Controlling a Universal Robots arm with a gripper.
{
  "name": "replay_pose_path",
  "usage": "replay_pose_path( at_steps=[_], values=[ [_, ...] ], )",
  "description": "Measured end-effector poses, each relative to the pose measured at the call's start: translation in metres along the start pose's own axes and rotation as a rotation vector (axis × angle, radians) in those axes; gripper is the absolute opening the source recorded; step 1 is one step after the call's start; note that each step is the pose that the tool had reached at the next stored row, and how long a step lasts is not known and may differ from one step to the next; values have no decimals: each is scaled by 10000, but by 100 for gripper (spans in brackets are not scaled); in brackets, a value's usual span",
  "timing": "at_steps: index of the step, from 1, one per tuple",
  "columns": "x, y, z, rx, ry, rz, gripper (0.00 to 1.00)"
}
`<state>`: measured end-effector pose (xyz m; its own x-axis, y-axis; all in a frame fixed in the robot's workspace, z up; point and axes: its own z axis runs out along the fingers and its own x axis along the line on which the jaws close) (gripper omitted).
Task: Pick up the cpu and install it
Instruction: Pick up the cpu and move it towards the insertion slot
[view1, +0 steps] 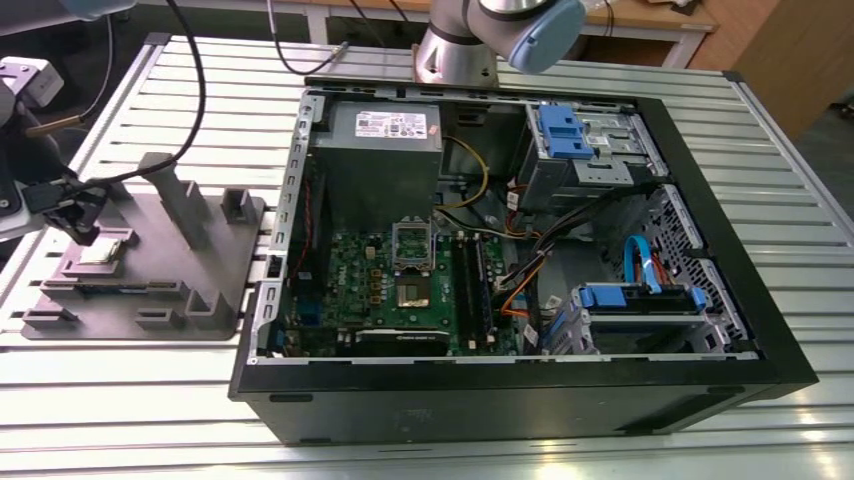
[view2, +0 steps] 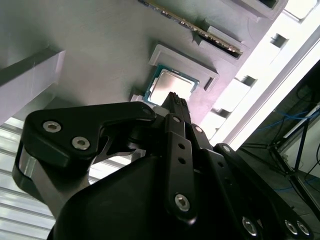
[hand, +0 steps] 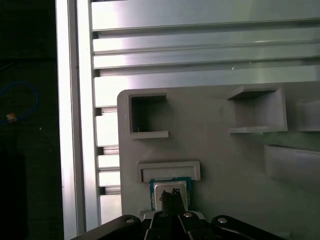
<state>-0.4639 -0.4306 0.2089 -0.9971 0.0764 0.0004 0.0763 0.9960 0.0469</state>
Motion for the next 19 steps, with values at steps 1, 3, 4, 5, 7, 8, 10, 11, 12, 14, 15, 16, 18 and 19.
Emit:
replay_pose_path(
  at_steps=[1, 3, 4, 5, 7, 8, 10, 11, 12, 14, 15, 16, 18, 19],
  values=[
    [-4, 0, 7, 1, 1, -1, 11],
    [-6, 0, 9, 2, 2, -1, 11],
    [-6, 0, 9, 2, 3, 0, 11],
    [-7, 0, 10, 1, 1, 0, 11],
    [-8, 0, 12, 0, 0, -1, 11],
    [-9, 0, 12, 1, 0, 0, 11],
    [-10, 0, 12, 0, 0, -1, 11],
    [-10, 0, 12, 1, 1, -1, 11],
    [-11, 0, 12, 1, 1, -1, 11],
    [-12, 0, 13, 0, 1, -1, 16],
    [-13, 0, 13, 1, 0, -1, 23],
    [-13, 0, 13, 1, 1, -1, 23],
    [-14, 0, 14, 1, 1, 0, 29],
    [-14, 0, 14, 1, 1, -1, 35]
  ],
)
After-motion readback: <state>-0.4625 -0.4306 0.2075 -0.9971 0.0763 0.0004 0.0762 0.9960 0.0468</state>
